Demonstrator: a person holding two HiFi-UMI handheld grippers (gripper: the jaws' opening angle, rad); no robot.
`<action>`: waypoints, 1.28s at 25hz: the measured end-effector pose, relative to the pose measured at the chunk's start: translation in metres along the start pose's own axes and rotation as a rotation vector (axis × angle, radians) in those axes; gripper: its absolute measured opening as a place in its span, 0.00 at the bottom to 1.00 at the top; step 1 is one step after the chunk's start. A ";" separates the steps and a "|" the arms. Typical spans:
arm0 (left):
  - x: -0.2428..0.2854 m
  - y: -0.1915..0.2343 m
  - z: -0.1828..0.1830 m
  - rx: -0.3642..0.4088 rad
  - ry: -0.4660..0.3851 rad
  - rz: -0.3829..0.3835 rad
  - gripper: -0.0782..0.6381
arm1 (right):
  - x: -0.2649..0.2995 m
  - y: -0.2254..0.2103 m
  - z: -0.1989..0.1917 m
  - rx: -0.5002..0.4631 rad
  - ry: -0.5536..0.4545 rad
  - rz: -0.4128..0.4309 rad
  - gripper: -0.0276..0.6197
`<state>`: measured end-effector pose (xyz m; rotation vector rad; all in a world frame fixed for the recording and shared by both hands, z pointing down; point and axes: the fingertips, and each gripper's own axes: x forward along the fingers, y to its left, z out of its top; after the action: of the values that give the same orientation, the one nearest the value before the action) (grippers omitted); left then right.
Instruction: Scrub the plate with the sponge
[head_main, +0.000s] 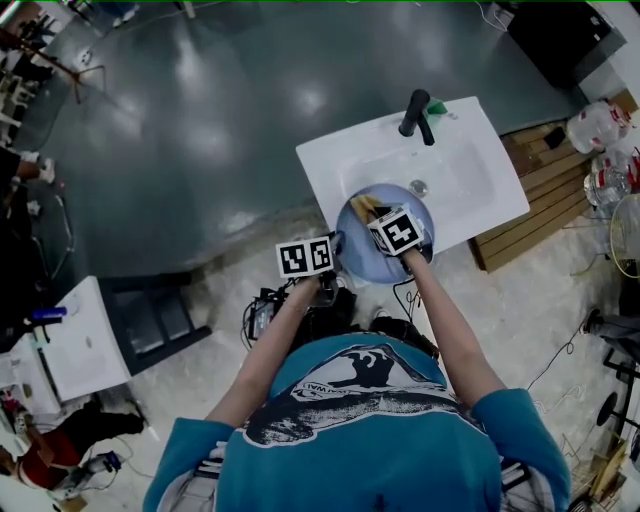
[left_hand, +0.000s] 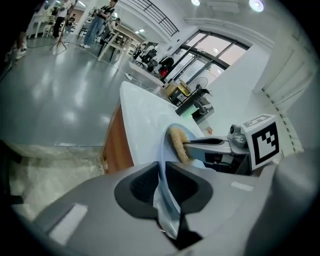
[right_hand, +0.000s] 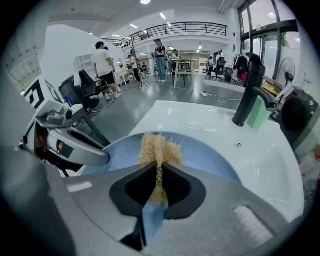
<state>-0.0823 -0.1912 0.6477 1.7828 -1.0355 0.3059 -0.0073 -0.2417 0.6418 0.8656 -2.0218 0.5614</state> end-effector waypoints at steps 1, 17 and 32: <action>0.000 0.000 0.000 -0.010 -0.007 0.008 0.19 | -0.001 -0.008 -0.002 0.000 0.006 -0.020 0.09; 0.000 0.004 0.006 -0.026 -0.092 0.129 0.17 | -0.048 -0.052 -0.072 -0.117 0.154 -0.167 0.09; 0.001 0.008 0.006 -0.167 -0.164 0.164 0.20 | -0.066 0.061 -0.122 -0.095 0.278 0.160 0.09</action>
<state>-0.0888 -0.1978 0.6506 1.5963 -1.2892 0.1692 0.0385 -0.0973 0.6489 0.5395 -1.8549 0.6321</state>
